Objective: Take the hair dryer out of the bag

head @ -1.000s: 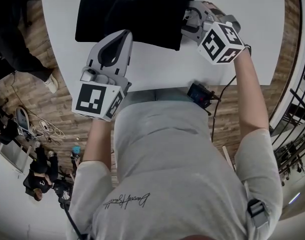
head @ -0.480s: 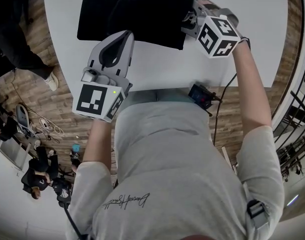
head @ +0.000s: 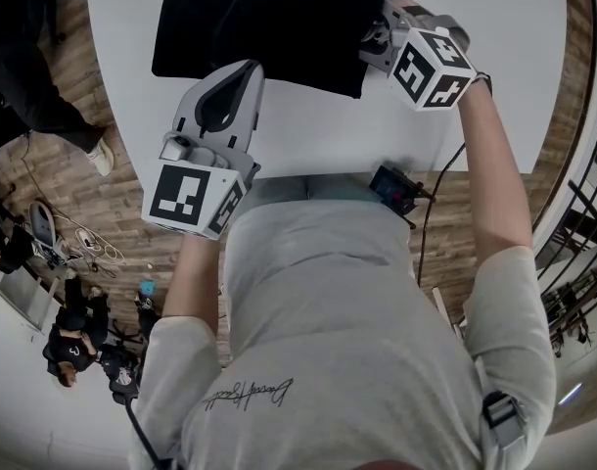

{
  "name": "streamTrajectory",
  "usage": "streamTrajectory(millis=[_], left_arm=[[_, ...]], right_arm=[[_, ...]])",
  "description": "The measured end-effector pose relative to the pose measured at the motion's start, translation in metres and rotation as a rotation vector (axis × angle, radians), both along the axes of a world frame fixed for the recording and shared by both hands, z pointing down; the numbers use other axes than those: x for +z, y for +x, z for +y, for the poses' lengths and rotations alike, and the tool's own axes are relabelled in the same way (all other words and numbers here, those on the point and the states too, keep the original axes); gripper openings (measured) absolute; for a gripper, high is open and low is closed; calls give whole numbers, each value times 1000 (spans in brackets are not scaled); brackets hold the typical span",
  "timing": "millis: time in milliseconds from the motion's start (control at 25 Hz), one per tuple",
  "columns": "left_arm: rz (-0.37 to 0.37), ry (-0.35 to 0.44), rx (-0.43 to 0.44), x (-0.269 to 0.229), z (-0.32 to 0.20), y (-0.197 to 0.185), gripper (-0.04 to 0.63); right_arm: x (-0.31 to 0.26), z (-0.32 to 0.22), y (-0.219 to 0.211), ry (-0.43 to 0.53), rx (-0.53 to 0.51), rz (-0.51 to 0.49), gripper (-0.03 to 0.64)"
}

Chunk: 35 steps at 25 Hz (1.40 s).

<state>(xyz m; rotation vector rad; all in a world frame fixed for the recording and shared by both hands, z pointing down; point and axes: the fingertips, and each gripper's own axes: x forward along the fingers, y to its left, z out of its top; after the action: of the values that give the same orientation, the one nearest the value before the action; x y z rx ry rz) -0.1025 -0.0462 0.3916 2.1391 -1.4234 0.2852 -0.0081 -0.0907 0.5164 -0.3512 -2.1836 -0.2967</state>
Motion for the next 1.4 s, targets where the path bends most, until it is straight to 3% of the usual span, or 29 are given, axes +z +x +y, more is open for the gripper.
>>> streamTrajectory(millis=[960, 1400], left_arm=[[1, 1, -5, -3, 1, -2, 12], [-3, 6, 0, -6, 3, -2, 12]], right_arm=[[-20, 4, 3, -50, 91, -86, 216], [-29, 1, 14, -23, 134, -96, 216]])
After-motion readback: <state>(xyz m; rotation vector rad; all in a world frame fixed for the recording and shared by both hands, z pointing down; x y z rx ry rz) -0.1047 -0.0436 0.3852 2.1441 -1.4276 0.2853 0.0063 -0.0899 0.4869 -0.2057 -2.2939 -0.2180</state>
